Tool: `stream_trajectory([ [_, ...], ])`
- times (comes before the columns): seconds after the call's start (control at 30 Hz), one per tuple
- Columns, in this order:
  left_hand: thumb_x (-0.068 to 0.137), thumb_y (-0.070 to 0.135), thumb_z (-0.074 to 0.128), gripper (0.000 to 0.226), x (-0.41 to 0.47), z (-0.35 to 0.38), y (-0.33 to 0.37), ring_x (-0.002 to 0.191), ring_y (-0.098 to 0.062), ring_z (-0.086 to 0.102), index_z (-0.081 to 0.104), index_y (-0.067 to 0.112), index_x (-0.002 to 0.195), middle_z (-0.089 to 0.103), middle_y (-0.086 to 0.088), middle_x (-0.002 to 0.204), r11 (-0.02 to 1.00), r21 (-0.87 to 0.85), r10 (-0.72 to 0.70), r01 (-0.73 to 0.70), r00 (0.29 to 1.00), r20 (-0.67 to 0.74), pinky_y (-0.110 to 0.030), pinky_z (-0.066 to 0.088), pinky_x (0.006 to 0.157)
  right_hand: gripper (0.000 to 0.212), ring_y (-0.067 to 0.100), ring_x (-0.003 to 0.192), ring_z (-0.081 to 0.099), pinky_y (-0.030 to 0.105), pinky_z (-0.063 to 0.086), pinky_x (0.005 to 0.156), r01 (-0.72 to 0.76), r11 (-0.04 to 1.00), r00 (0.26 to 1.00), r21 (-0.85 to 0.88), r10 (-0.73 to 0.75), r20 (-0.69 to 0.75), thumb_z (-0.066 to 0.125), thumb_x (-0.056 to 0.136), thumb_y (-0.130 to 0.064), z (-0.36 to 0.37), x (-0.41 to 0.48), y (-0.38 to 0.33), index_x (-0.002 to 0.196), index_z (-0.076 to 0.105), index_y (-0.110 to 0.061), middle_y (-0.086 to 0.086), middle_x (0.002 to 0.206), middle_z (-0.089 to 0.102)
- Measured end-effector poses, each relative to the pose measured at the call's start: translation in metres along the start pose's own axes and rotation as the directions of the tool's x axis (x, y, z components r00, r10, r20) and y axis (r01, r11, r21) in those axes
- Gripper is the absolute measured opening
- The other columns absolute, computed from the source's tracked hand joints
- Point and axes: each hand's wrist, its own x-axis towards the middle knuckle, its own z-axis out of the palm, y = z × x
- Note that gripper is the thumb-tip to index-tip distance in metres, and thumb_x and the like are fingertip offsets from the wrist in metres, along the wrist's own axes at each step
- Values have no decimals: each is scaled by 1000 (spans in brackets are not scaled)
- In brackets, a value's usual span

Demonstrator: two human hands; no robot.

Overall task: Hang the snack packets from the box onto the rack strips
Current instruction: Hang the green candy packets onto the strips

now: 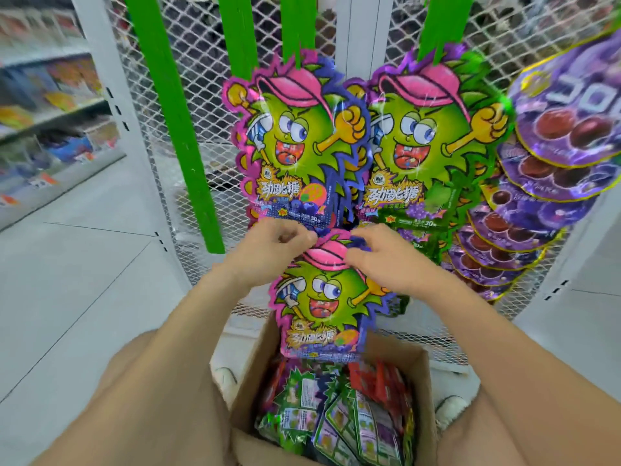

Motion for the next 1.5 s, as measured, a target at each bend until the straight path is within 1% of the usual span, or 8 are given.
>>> stream_trajectory([
  [0.17, 99, 30, 68, 12, 12, -43, 43, 90, -14, 58, 65, 19, 105, 63, 6, 98, 930, 203, 361, -305, 859, -363, -31, 46, 79, 14, 13, 67, 63, 34, 49, 68, 135, 989, 910, -53, -145, -388, 64, 92, -34, -23, 0, -61, 87, 66, -21, -9, 75, 68],
  [0.27, 96, 24, 59, 37, 25, -72, 84, 120, -15, 53, 57, 17, 133, 57, 2, 130, 909, 237, 418, -344, 761, -496, -31, 43, 102, 11, 23, 88, 71, 38, 51, 86, 206, 951, 801, -230, -298, -519, 70, 94, -27, -52, 11, -101, 100, 76, -19, -3, 91, 78],
  [0.4, 91, 27, 46, 63, 49, -108, 129, 135, -13, 50, 43, 18, 153, 53, 3, 150, 945, 12, 293, -326, 832, -471, -39, 39, 117, 26, 22, 97, 74, 49, 54, 97, 271, 935, 633, -231, -353, -689, 79, 88, -28, -93, 34, -144, 112, 77, -19, -3, 102, 79],
  [0.53, 90, 20, 50, 57, 65, -125, 149, 127, -15, 56, 55, 16, 146, 61, 2, 136, 961, -105, 184, -257, 872, -453, -32, 46, 106, 22, 25, 99, 72, 47, 54, 95, 269, 937, 623, -220, -344, -703, 71, 91, -27, -117, 64, -160, 112, 73, -21, 0, 101, 78],
  [0.67, 89, 30, 57, 28, 75, -135, 160, 95, -12, 62, 74, 19, 109, 69, 6, 100, 949, -220, 111, -227, 889, -444, -27, 43, 83, 22, 30, 93, 69, 50, 53, 91, 242, 943, 625, -228, -331, -708, 60, 93, -32, -126, 84, -171, 115, 64, -30, -4, 92, 75],
  [1.03, 95, 48, 69, 35, 80, -146, 172, 91, -30, 80, 80, 15, 93, 82, -6, 91, 931, -337, 16, -138, 940, -341, -51, 61, 96, 15, 23, 85, 65, 52, 46, 99, 283, 926, 581, -249, -373, -723, 59, 93, -26, -130, 90, -180, 105, 53, -33, -10, 80, 70],
  [1.23, 91, 43, 68, 42, 83, -153, 175, 80, -26, 75, 77, 4, 103, 81, -6, 91, 971, -224, -2, -82, 937, -351, -43, 58, 90, 15, 28, 81, 65, 53, 52, 90, 313, 922, 627, -226, -380, -681, 57, 86, -23, -134, 88, -185, 96, 49, -31, -10, 79, 64],
  [1.5, 107, 28, 56, 29, 75, -135, 144, 60, -18, 51, 66, 1, 103, 56, -5, 73, 935, 219, 344, -278, 857, -383, -30, 45, 62, 12, 27, 85, 64, 45, 48, 84, 337, 870, 630, -361, -493, -600, 62, 93, -16, -116, 83, -156, 102, 55, -18, -4, 91, 67],
])
